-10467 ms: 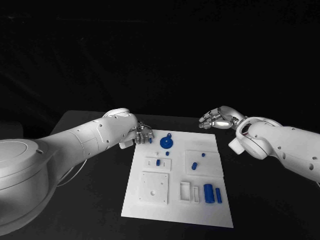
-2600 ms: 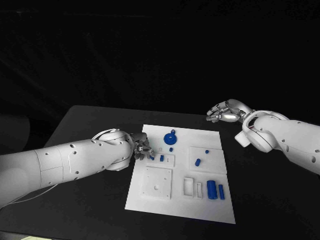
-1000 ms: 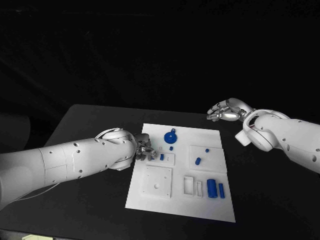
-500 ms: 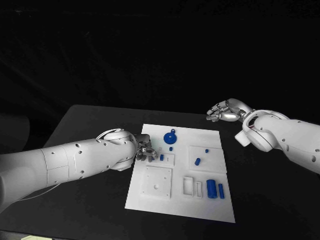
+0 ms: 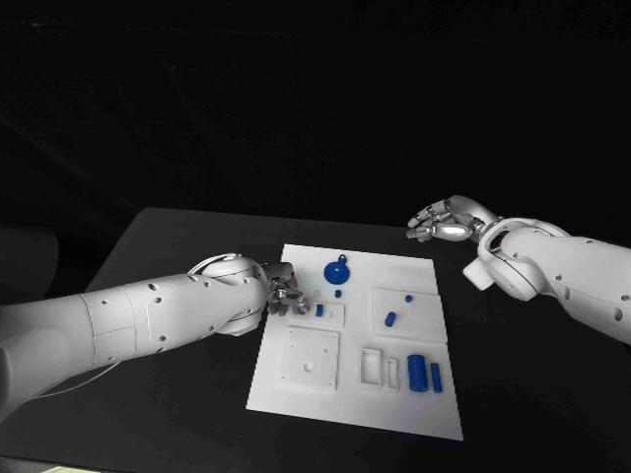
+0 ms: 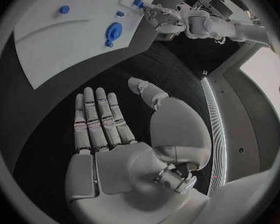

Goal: Assemble the parts on the task board

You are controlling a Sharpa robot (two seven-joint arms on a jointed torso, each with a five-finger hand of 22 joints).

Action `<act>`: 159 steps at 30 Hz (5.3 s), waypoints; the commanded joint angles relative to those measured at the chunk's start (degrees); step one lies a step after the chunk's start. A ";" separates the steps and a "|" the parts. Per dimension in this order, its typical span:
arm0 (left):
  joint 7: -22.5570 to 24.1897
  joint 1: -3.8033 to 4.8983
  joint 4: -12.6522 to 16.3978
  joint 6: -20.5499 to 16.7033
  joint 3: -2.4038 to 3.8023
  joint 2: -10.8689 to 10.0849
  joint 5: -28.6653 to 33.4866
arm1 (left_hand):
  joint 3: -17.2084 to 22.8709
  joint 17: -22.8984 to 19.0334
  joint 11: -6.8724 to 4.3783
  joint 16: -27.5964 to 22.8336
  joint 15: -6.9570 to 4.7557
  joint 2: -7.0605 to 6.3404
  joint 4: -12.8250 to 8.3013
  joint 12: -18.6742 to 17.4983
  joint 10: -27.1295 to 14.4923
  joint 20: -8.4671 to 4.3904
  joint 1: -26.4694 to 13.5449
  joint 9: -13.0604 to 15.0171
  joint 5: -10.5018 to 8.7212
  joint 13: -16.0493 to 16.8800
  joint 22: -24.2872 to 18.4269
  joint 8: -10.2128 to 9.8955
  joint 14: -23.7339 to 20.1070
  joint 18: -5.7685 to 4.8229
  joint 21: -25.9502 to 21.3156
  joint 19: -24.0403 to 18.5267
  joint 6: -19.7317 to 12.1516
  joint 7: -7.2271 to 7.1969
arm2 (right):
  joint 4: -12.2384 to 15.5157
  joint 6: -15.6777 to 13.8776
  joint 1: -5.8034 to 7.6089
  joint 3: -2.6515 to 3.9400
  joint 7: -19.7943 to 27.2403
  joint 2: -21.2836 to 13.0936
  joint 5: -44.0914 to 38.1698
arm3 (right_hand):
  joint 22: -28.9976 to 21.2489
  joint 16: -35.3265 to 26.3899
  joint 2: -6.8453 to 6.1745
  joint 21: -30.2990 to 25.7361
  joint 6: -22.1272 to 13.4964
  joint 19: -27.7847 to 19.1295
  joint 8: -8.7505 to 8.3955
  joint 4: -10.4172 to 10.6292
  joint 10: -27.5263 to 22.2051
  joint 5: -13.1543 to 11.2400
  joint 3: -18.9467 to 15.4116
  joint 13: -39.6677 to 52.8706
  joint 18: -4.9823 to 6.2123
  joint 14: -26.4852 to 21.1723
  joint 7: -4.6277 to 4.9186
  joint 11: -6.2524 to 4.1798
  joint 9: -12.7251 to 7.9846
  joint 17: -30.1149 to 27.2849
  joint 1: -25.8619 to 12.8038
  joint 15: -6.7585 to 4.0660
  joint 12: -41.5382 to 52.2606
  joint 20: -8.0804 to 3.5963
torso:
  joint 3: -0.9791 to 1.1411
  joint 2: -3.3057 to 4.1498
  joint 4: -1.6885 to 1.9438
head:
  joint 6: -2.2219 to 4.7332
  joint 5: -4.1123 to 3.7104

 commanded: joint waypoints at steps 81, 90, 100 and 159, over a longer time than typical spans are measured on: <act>4.71 -0.26 4.56 -5.74 1.45 -4.72 10.52 | -1.68 -0.89 1.00 -0.61 0.18 -5.04 2.46 0.05 -2.81 -3.94 0.35 -0.62 -0.54 0.00 1.09 -0.92 -2.21 -0.88 -0.58 -1.52 -3.26 0.94 | 0.14 0.49 -0.06 0.03 0.65 -0.36 -0.22 | 0.02 0.27 0.27 -0.22 0.11 0.18 0.07 -0.50 0.12 0.11 0.08 -0.08 0.58 -0.05 0.79 0.21 -0.18 0.09 -0.27 -0.07 -0.23 -0.03 | 0.09 0.04 0.00 | 0.63 -0.29; 5.60 -0.19 5.71 -5.94 2.40 -5.50 10.24 | -0.57 -4.12 2.27 -7.49 4.35 -6.03 0.79 -6.94 -7.68 -0.62 3.87 -0.14 -0.50 -3.88 0.29 -0.39 -6.93 -0.88 -4.51 -6.65 -3.37 1.98 | 0.17 0.45 -0.07 0.02 0.65 -0.43 -0.22 | 0.02 0.28 0.29 -0.21 0.11 0.18 0.07 -0.51 0.13 0.11 0.09 -0.08 0.59 -0.05 0.79 0.21 -0.19 0.10 -0.26 -0.07 -0.23 -0.02 | 0.17 0.01 -0.05 | 0.81 -0.31; 1.60 -0.19 6.40 -2.03 2.38 -5.97 5.79 | -2.51 -3.98 1.84 -7.51 4.09 -7.13 3.21 -7.33 -6.26 -0.47 1.00 0.17 -0.58 -4.17 0.34 0.34 -5.73 -0.87 -4.72 -5.96 -2.13 1.53 | 0.54 0.35 -0.07 0.02 0.63 -0.80 -0.22 | 0.02 0.29 0.28 -0.21 0.11 0.18 0.08 -0.52 0.13 0.11 0.10 -0.07 0.59 -0.05 0.79 0.21 -0.19 0.10 -0.26 -0.08 -0.23 -0.02 | 0.14 0.05 0.03 | 0.82 -0.36; -0.18 -0.37 -0.62 2.02 0.65 0.39 2.94 | -3.45 -2.00 0.51 -5.46 2.21 -2.95 3.37 -6.55 -2.36 -2.38 -3.44 0.31 -0.55 -2.61 1.00 1.19 -2.96 -0.88 -4.33 -2.92 0.80 0.20 | 1.08 0.40 -0.07 0.02 0.68 -0.83 -0.22 | 0.03 0.34 0.27 -0.20 0.14 0.19 0.11 -0.53 0.17 0.13 0.11 -0.07 0.61 -0.07 0.79 0.21 -0.24 0.10 -0.31 -0.09 -0.25 0.02 | 0.07 0.04 0.00 | 0.31 -0.34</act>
